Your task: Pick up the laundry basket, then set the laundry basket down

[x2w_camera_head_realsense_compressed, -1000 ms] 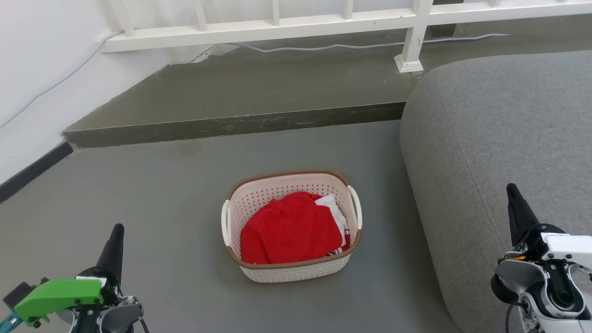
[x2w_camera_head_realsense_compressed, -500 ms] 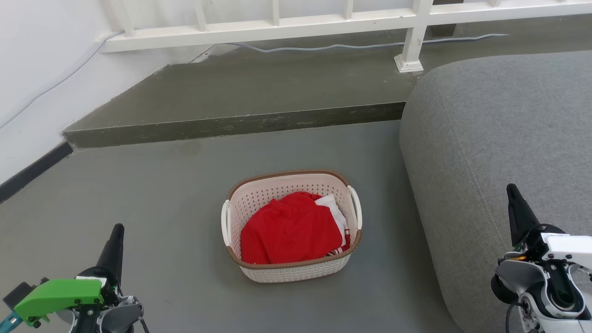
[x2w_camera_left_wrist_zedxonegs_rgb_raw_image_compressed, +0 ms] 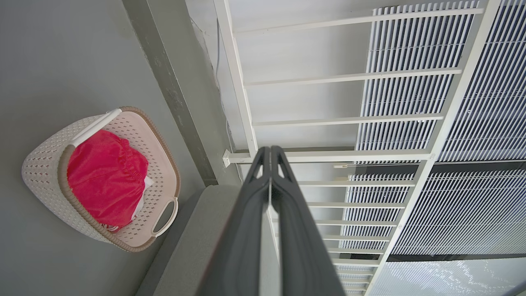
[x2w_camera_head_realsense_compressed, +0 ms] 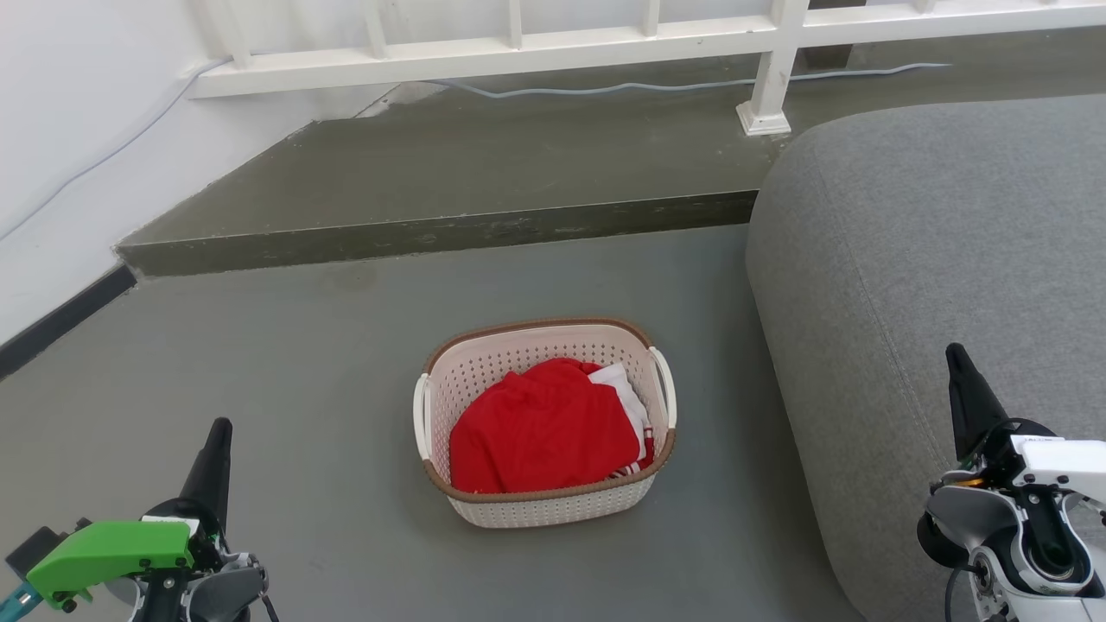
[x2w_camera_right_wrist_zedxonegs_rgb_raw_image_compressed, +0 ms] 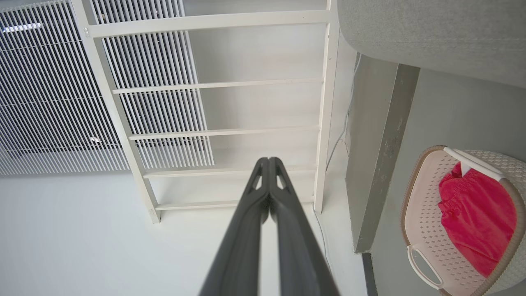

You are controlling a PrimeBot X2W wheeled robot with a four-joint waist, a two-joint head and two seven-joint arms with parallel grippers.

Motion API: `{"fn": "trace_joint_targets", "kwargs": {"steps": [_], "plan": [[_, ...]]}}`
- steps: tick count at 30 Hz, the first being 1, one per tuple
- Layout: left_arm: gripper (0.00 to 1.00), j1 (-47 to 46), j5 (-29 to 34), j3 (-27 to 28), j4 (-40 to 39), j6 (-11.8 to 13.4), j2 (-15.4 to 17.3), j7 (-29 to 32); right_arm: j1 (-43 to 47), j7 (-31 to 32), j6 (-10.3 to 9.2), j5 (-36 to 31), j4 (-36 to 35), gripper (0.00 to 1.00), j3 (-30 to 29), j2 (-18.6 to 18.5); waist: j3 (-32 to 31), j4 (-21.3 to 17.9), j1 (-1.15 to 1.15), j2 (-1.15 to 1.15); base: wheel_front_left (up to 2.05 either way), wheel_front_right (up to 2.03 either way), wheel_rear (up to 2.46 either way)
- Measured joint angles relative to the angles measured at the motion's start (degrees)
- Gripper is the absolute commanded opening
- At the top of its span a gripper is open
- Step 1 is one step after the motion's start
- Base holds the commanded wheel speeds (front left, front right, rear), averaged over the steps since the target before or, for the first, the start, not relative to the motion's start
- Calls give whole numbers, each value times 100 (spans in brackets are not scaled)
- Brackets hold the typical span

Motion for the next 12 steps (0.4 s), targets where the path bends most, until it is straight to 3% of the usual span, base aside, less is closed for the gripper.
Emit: {"fn": "trace_joint_targets", "kwargs": {"steps": [12], "plan": [[0,0,0,-1,-1,0,0,0,-1,1,0,0,11,0,-9,2,0,0,0,0,0,0,0]]}}
